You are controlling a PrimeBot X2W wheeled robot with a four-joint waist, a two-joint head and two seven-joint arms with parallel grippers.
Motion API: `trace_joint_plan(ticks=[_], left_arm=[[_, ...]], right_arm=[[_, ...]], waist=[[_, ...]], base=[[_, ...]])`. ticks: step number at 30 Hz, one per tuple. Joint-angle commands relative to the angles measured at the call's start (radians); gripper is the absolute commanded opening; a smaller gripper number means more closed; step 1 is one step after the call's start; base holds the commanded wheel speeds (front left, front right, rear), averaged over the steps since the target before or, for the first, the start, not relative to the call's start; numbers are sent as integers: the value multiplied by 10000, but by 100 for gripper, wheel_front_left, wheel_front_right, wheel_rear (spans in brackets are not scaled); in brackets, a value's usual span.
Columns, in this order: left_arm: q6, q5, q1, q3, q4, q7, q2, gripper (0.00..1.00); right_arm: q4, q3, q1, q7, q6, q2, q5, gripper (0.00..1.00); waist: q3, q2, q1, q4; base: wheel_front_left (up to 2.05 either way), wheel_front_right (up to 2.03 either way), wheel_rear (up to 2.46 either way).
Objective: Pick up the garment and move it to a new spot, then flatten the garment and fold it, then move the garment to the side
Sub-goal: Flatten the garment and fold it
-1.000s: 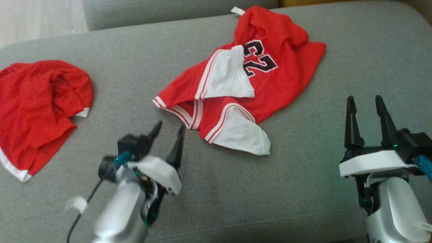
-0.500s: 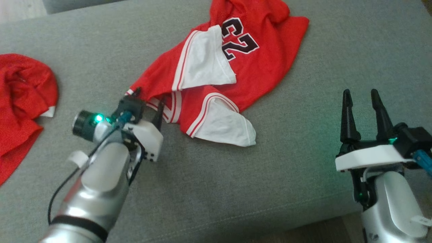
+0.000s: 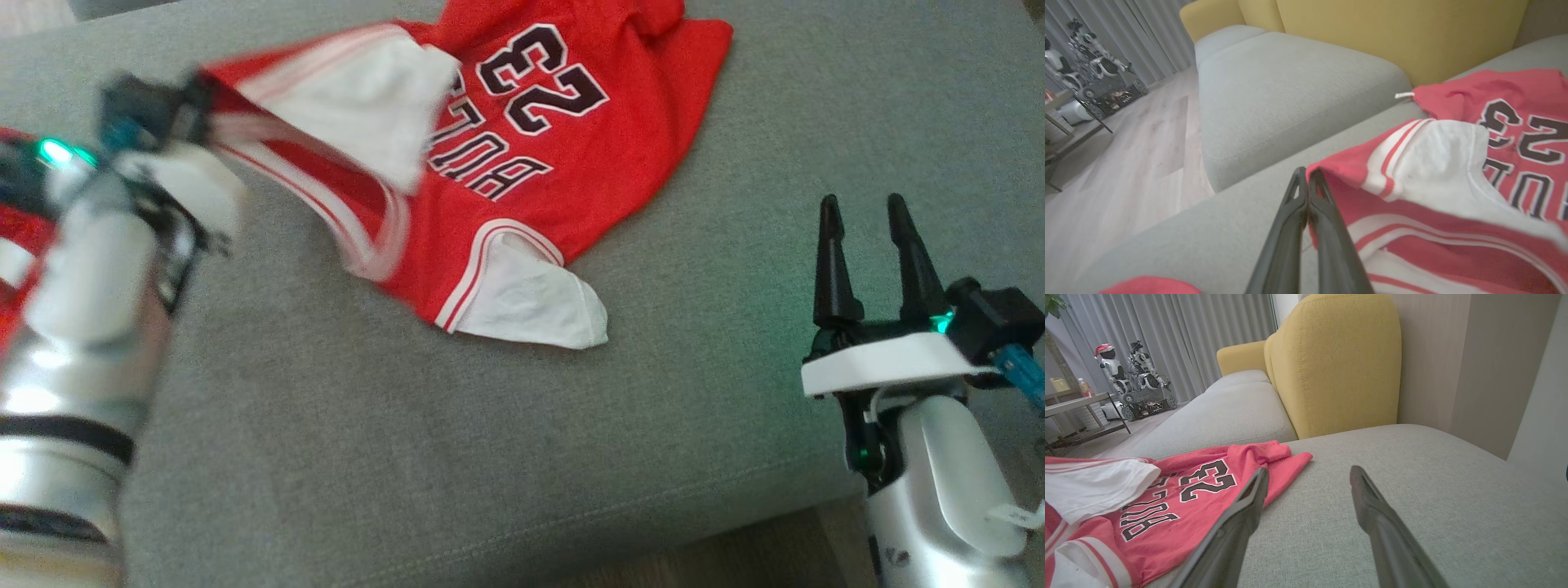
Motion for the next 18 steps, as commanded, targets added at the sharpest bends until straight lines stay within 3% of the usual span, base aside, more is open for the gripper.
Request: trace_joint_plan(ticks=[1, 6, 10, 12, 18], left_arm=[[-20, 60, -827, 388, -113, 61, 642, 0], [98, 34, -1878, 614, 475, 296, 1339, 0], [244, -215, -2290, 849, 1003, 403, 1403, 0], [353, -394, -2390, 988, 1226, 377, 1274, 100], [441, -755, -2426, 1207, 1476, 140, 852, 100]], right_arm=[[-305, 288, -445, -107, -7, -17, 90, 100], [-264, 521, -649, -107, -7, -17, 256, 100], [-206, 623, -737, -108, -7, -17, 361, 100], [-164, 642, -759, -108, -7, -17, 369, 100], [-110, 541, -758, -108, -7, -17, 288, 100]], waist=[[52, 0, 0, -74], [211, 0, 0, -279], [309, 0, 0, -343], [350, 0, 0, -312], [325, 0, 0, -8]], base=[[0, 0, 0], [0, 0, 0], [0, 0, 0], [0, 0, 0], [0, 0, 0]])
